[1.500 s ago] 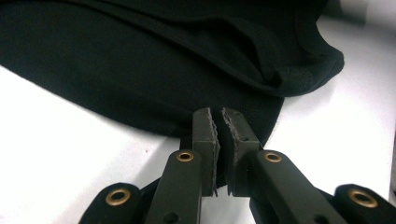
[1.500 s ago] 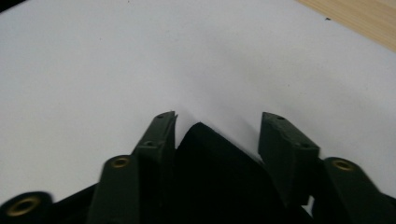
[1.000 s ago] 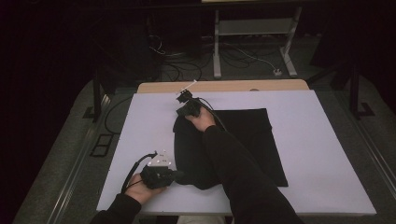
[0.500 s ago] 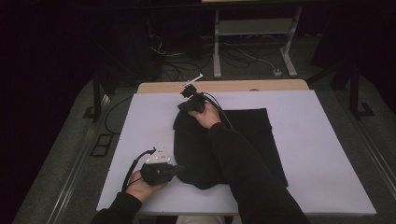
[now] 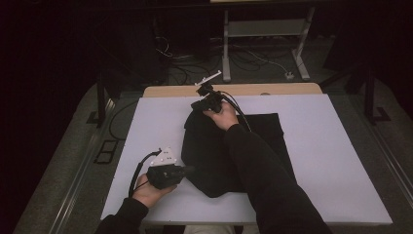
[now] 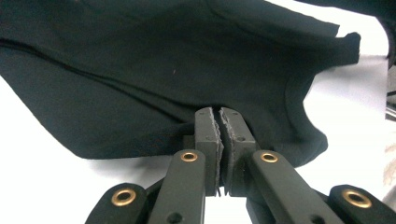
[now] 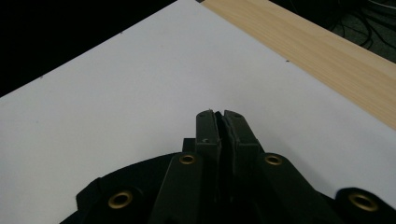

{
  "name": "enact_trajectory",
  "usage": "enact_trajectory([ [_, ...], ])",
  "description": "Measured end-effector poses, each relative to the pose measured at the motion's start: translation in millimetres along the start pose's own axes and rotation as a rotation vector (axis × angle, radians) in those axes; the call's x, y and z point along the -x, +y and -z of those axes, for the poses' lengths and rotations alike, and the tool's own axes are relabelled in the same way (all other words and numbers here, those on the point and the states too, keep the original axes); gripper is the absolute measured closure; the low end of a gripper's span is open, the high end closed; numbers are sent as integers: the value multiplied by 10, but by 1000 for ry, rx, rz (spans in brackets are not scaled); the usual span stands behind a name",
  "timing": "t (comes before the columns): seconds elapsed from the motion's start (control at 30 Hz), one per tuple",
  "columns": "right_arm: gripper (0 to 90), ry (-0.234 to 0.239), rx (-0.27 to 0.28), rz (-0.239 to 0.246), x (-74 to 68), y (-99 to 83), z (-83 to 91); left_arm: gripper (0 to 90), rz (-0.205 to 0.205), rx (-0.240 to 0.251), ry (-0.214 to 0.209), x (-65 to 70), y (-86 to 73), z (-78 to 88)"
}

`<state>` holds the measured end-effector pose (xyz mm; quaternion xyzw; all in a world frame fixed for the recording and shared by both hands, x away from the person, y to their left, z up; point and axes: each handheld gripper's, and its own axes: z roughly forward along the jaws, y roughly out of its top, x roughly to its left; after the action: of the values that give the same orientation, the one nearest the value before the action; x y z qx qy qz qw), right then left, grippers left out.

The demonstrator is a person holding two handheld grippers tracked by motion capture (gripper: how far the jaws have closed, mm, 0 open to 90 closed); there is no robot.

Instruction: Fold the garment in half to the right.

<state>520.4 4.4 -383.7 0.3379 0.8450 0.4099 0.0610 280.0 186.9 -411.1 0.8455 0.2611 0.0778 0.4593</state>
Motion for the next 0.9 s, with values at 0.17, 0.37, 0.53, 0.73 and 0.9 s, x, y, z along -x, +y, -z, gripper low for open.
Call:
enact_trajectory([
  [0.17, 838, -2, 12, -3, 50, -10, 94, 850, -17, 4, -10, 31, 77, -52],
  [0.37, 838, -12, 20, -6, 100, -31, 192, 851, -23, -2, -20, 60, 172, -94],
  [0.53, 838, -14, 34, -13, 147, -43, 269, 851, -40, -10, -29, 83, 246, -131],
  [0.73, 838, -20, 44, -17, 196, -74, 342, 851, -51, -6, -42, 117, 303, -180],
  [0.9, 838, -24, 45, -25, 232, -98, 389, 851, -68, -16, -51, 131, 353, -221],
])
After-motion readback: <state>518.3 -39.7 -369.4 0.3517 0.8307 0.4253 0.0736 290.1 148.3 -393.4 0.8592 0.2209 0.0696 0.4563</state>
